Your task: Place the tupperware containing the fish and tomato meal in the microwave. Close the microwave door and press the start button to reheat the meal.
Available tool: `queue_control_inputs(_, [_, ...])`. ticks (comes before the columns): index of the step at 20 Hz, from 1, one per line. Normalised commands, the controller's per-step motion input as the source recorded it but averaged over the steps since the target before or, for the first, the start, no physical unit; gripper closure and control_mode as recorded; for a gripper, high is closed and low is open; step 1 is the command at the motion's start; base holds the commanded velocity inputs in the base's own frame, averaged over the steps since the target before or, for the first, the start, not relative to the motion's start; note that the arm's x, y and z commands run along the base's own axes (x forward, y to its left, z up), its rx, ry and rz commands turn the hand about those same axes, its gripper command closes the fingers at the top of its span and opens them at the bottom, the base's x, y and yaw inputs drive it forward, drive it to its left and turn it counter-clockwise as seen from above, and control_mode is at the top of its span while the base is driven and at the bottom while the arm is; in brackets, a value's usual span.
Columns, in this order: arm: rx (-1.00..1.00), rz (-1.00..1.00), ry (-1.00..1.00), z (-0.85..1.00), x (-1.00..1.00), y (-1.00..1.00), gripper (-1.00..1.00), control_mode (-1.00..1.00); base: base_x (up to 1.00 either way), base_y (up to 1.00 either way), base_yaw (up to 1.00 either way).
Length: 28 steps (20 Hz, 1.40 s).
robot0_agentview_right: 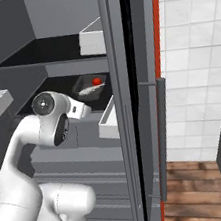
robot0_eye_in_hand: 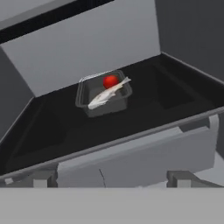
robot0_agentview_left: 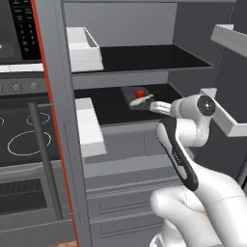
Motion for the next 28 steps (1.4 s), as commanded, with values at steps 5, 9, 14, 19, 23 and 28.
queue_control_inputs(5, [0.02, -0.14, 0.01, 0.17, 0.14, 0.0, -1.0, -1.0, 0.0, 0.0, 0.0])
queue_control_inputs(9, [0.0, -0.07, 0.13, 0.29, 0.07, 0.0, -1.0, -1.0, 0.0, 0.0, 0.0])
queue_control_inputs(14, [0.0, -0.01, 0.15, 0.11, 0.11, 0.0, -1.0, -1.0, 0.0, 0.0, 0.0])
queue_control_inputs(19, [0.05, 0.0, 0.02, -0.15, 0.23, 0.0, -1.0, -1.0, 0.0, 0.0, 0.0])
queue_control_inputs(23, [0.04, 0.02, 0.0, -0.38, 0.14, 0.0, -1.0, -1.0, 0.0, 0.0, 0.0])
queue_control_inputs(28, [0.03, 0.0, -0.02, -0.35, 0.11, 0.02, -1.0, -1.0, 0.0, 0.0, 0.0])
